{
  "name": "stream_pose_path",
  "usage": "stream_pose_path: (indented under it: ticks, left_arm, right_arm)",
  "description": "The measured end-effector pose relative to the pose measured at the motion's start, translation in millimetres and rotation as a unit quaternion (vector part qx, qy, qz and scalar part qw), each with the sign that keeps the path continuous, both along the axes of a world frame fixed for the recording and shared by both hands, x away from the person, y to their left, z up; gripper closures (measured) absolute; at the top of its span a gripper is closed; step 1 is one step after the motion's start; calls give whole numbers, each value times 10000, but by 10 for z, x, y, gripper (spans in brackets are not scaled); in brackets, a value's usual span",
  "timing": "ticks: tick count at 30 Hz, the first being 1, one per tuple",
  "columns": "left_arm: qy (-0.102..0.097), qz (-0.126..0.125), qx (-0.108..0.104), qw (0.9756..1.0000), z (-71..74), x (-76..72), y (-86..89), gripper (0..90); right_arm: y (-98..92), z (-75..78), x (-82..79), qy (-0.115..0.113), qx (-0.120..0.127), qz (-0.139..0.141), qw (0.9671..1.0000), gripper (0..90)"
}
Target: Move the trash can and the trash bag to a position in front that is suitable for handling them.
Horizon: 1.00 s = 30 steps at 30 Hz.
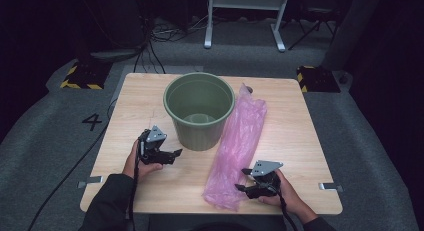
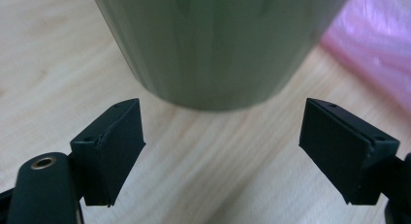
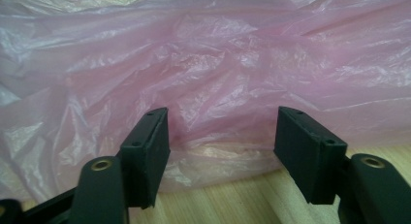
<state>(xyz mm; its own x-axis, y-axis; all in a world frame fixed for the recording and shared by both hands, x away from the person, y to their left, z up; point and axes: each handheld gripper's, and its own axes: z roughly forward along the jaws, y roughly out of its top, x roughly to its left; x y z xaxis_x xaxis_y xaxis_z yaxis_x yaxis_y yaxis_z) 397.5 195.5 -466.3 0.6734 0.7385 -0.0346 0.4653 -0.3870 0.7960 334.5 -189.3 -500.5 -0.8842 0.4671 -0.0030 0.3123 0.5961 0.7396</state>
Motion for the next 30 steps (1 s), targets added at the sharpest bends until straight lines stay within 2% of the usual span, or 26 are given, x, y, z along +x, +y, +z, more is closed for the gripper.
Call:
stream_pose_path:
  ticks: [1, 2, 4, 6, 7, 9, 10, 12, 14, 16, 19, 24, 30]
  left_arm:
    - [-70, -42, -19, 10000, 28, 48, -8, 159]
    - [-46, -50, -52, 10000, 33, 67, -16, 158]
    - [-70, -95, 47, 9999, 36, 128, -49, 158]
    - [-46, -158, 64, 9998, 34, 185, -60, 157]
    - [11, -160, -11, 9999, 26, 221, -74, 157]
    - [-16, -205, -12, 9998, 20, 237, -86, 157]
    - [-77, -338, 120, 9993, 2, 252, -126, 157]
    - [-44, -401, 276, 9988, -22, 267, -177, 158]
    - [-27, -331, 397, 9987, -34, 295, -208, 144]
    - [58, -362, 207, 9991, -37, 346, -200, 126]
    - [97, -360, 151, 9992, -26, 387, -218, 124]
    - [-12, -383, 229, 9990, -37, 444, -335, 140]
    - [95, -482, 261, 9985, -41, 517, -507, 151]
  right_arm:
    - [-5, 12, -8, 12, 35, 8, 10000, 343]
    - [-17, 25, -4, 41, 109, -9, 9999, 334]
    - [-59, 58, 23, 187, 366, -93, 9991, 318]
    - [-110, 105, 44, 192, 493, -197, 9984, 299]
    - [-133, 126, 49, 158, 508, -228, 9983, 286]
    - [-184, 164, 44, 54, 447, -266, 9986, 241]
    - [-204, 175, 40, 6, 399, -324, 9987, 226]
    - [-284, 203, 52, -48, 378, -436, 9983, 223]
    - [-395, 233, 77, -69, 476, -606, 9970, 220]
    - [-507, 264, 119, -129, 552, -820, 9950, 224]
    - [-661, 294, 190, -201, 671, -1110, 9913, 238]
    - [-777, 274, 270, -273, 629, -1351, 9885, 246]
    - [-836, 250, 319, -243, 611, -1435, 9875, 236]
